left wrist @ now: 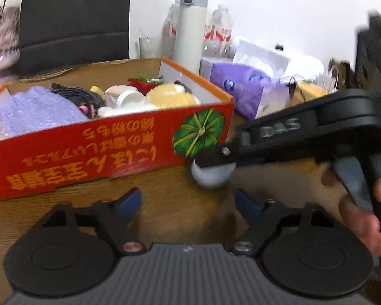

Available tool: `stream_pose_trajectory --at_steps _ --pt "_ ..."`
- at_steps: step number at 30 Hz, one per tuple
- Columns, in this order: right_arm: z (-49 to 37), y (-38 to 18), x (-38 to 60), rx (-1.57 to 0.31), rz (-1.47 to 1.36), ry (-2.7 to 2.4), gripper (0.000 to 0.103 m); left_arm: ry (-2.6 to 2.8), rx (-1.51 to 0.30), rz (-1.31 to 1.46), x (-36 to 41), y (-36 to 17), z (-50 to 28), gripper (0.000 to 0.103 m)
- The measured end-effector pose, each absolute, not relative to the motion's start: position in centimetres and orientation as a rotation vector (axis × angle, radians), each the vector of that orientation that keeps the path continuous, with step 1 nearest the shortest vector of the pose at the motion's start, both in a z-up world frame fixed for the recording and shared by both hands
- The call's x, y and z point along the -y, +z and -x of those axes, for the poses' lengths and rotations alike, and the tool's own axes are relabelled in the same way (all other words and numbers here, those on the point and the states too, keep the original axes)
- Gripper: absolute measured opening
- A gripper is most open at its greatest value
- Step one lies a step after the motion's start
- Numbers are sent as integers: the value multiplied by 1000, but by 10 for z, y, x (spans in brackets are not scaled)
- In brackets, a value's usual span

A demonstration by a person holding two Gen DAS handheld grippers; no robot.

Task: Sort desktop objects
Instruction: 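Grasp the white round cap with the right tool, then place the white cap on the desk in front of the left tool and open the right tool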

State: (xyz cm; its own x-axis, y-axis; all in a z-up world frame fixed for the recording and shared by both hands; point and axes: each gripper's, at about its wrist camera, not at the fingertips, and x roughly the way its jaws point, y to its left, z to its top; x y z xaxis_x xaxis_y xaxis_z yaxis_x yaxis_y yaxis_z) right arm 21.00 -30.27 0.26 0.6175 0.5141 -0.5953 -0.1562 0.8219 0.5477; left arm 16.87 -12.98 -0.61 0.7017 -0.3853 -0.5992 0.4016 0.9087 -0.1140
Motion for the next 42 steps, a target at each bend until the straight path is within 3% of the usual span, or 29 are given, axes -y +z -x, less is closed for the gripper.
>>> stream_pose_trajectory --at_steps 1,2,3,6,10,14,16,17,18,20,21,22,23,24,28,30,31,36,42 --pt "-211 1 308 -832 -538 434 18 -451 -656 -7 130 -6 -171 81" --pt "-211 0 309 -836 -561 451 18 -461 -654 2 131 -6 -174 73" --pt "-211 1 308 -837 -556 451 17 -461 -660 7 131 -7 -177 55" --pt "-209 1 303 -840 -525 429 17 -481 -659 -5 133 -7 -184 41" --pt "-211 0 300 -838 -501 430 22 -484 -657 -23 137 -7 -184 39" --pt "-206 2 294 -814 -455 441 19 -458 -644 -60 137 -6 -177 38" --pt "-201 8 286 -777 -408 451 17 -456 -628 -41 130 -3 -172 36" --pt "-200 10 285 -763 -405 450 18 -469 -629 -20 125 -1 -171 30" --pt "-201 10 287 -758 -420 451 25 -502 -639 12 119 0 -170 18" --pt "-202 10 294 -766 -442 457 40 -518 -658 66 110 1 -168 12" --pt "-201 11 296 -765 -434 462 40 -498 -673 93 105 0 -168 10" --pt "-200 12 297 -758 -428 463 37 -487 -687 120 99 -1 -169 10" --pt "-198 15 298 -744 -423 454 17 -483 -701 141 94 -3 -170 10" --pt "-198 16 297 -740 -410 449 10 -478 -713 167 88 -4 -172 10" --pt "-201 13 297 -761 -398 433 16 -443 -725 205 76 -8 -174 9" --pt "-200 11 289 -781 -314 406 28 -432 -727 195 75 -6 -174 10" --pt "-199 10 284 -792 -276 408 29 -436 -733 195 74 -6 -174 10" --pt "-186 10 262 -795 -118 431 25 -411 -739 179 68 -4 -168 10" --pt "-178 11 256 -762 -44 421 24 -295 -673 -67 77 0 -130 10"
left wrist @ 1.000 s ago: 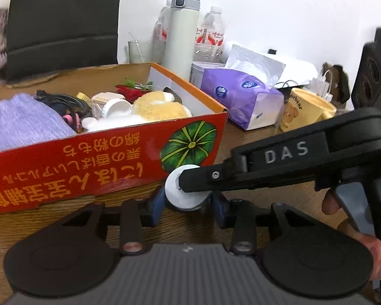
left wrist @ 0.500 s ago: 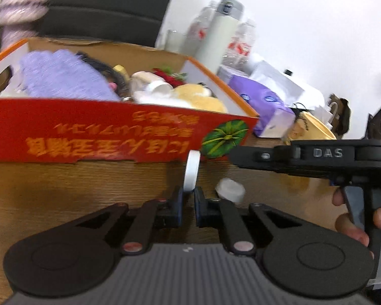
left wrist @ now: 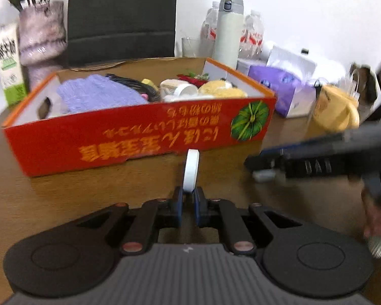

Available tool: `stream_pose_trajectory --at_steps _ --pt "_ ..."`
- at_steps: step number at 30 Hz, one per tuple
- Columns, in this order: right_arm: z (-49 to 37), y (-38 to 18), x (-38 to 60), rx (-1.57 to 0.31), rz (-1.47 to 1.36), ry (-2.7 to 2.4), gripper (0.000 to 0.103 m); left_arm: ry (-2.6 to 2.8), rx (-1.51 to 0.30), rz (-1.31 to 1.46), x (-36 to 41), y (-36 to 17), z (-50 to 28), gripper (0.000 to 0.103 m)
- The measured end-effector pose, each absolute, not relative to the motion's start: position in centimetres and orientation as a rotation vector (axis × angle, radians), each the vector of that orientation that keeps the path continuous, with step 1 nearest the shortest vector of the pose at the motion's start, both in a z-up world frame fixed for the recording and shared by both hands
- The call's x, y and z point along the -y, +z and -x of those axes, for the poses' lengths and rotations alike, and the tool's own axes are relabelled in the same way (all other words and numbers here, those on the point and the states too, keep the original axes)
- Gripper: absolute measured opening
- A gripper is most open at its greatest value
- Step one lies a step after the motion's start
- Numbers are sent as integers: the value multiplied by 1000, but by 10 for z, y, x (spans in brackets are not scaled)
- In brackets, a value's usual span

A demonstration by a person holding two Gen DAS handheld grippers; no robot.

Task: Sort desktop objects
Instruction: 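Place the white cap on the desk in front of the left tool and open the right tool, then grasp the white round cap with the left tool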

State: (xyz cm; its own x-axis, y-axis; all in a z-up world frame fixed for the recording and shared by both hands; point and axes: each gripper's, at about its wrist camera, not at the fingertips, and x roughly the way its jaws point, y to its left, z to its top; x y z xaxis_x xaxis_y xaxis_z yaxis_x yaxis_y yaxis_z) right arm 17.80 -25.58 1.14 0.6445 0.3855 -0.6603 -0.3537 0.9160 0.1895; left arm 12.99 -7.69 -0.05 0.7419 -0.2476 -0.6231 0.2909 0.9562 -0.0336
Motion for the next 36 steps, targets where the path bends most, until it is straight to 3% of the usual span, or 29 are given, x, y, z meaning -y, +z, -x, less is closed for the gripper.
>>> stream_pose_trajectory --at_steps 10,12,20,22,23,24,25,28,30,31,34,35,36 --pt "-140 32 259 -681 -70 336 23 -276 -628 -39 54 18 -42 9" --pt "-116 34 253 -660 -59 321 23 -281 -614 -67 53 21 -27 1" --pt "-29 14 246 -683 -104 340 23 -359 -622 -184 55 11 24 5" --pt "-12 9 245 -690 -96 337 24 -377 -627 -139 49 10 28 14" --pt "-3 9 245 -685 -93 346 24 -383 -618 -116 46 11 28 38" --pt "3 9 246 -685 -100 357 24 -379 -600 -99 44 11 27 69" --pt "7 8 247 -684 -108 367 24 -372 -572 -92 43 11 25 75" --pt "11 9 247 -685 -100 360 28 -337 -581 -141 50 4 5 73" --pt "15 10 244 -682 -68 343 54 -323 -605 -142 54 0 -9 70" --pt "18 11 244 -678 -60 337 57 -323 -627 -124 55 -2 -17 69" --pt "27 11 239 -673 -41 342 56 -340 -645 -72 55 -3 -29 52" --pt "28 11 237 -669 -28 336 55 -348 -641 -90 57 -3 -29 41" --pt "28 10 235 -668 -12 328 48 -357 -640 -108 60 -3 -29 40"
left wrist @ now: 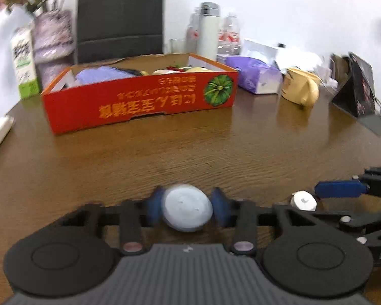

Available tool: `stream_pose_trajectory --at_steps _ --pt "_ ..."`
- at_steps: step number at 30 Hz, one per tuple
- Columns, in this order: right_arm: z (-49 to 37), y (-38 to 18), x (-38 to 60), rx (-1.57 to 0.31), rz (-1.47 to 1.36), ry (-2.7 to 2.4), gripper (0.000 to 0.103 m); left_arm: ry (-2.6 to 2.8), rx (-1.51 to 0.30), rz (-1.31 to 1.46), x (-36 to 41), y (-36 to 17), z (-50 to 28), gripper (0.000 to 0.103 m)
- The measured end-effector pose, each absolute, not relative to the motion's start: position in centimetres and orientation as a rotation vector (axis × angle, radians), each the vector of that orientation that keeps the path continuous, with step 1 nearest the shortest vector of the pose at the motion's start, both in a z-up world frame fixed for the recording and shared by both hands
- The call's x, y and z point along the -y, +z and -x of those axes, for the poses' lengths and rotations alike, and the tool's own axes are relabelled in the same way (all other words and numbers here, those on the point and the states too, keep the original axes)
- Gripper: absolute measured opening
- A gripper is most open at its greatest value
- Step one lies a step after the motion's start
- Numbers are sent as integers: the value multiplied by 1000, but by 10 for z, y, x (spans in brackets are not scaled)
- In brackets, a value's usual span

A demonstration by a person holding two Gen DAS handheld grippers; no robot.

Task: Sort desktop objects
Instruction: 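Grasp the white round cap with the left tool, then carry the white cap into the cardboard box and open the left tool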

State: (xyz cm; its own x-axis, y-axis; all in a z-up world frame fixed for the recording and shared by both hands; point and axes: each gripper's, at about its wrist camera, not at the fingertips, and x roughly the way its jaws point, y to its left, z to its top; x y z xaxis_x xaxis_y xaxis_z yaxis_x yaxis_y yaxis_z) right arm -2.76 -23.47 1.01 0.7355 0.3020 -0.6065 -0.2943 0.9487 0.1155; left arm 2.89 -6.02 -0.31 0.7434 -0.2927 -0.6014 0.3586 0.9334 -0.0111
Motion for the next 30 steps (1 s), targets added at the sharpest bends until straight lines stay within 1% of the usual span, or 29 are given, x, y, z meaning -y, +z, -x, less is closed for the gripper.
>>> stream_pose_trajectory --at_steps 1,2,3,7,10,13,17,20,22,25,30 --pt "26 9 233 -670 -2 316 43 -358 -638 -108 61 -4 -27 40" --pt "24 9 232 -665 10 300 33 -360 -638 -103 61 -4 -24 40" --pt "22 9 230 -662 21 287 27 -359 -638 -96 60 -4 -20 40" --pt "21 9 222 -650 59 265 26 -313 -615 -67 53 -1 4 40" --pt "28 15 221 -630 6 283 26 -270 -573 -66 46 10 26 40" --pt "43 28 213 -577 -4 306 26 -251 -556 -9 35 24 45 40" --pt "81 52 203 -434 -4 306 26 -199 -475 -1 28 42 79 40" --pt "120 67 198 -285 21 317 26 -184 -376 13 20 59 114 40" --pt "134 76 194 -230 44 315 26 -191 -304 28 17 71 130 40" --pt "135 81 190 -220 36 339 26 -200 -261 24 19 82 134 40" --pt "112 81 195 -235 17 326 26 -211 -287 57 14 87 108 40"
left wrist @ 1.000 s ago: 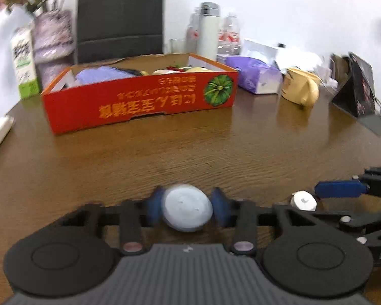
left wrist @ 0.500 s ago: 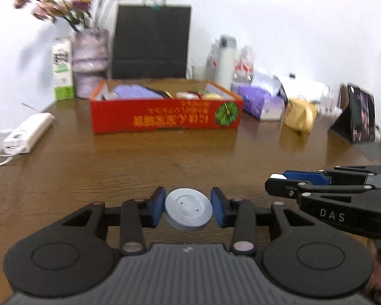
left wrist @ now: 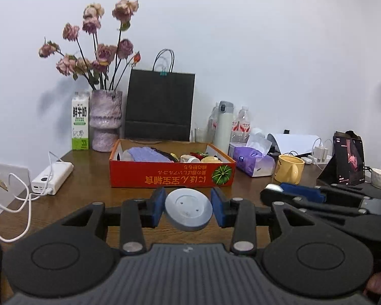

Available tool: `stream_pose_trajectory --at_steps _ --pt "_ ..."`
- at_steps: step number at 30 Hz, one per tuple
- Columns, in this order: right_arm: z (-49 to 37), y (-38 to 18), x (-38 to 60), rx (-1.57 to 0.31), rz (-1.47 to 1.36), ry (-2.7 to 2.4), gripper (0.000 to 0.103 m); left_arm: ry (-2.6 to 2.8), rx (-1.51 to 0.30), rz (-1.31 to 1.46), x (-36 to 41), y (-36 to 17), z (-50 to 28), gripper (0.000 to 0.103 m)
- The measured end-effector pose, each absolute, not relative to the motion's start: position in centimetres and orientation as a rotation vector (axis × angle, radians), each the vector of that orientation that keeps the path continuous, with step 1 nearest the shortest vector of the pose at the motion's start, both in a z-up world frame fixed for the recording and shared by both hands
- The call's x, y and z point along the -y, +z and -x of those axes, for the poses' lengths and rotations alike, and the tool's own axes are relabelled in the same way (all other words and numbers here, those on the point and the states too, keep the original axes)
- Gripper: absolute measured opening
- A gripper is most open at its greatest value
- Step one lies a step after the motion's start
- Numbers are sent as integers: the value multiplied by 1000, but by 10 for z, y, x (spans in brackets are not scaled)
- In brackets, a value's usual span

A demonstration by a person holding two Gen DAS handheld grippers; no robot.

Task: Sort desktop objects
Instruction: 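Carry the white cap into the cardboard box and open the left tool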

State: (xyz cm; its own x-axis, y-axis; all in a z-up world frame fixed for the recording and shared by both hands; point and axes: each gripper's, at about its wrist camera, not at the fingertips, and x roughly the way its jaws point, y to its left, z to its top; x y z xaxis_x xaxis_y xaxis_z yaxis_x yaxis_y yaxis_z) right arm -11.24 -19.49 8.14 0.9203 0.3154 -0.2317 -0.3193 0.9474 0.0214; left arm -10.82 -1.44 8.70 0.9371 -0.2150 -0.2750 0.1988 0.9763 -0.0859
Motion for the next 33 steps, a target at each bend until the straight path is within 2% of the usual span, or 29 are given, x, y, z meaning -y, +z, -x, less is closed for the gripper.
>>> stream_pose_trajectory --at_steps 9,16,21,26,30,31,33 --pt "22 143 231 -160 -6 296 26 -171 -251 8 -17 160 4 40" --pt "-116 174 239 -334 -86 412 26 -243 -527 113 -28 180 -152 40" --pt "-226 171 221 -570 -125 452 26 -259 -740 97 -17 156 -257 40" --pt "-314 116 202 -826 -203 430 26 -221 -901 53 2 100 -317 41" --pt "-351 71 185 -944 -186 380 27 -224 -1006 65 6 52 -334 41" --pt "-356 64 182 -959 -179 370 27 -221 -1015 74 5 46 -336 43" --pt "-362 54 176 -973 -154 338 28 -238 -995 84 2 48 -335 52"
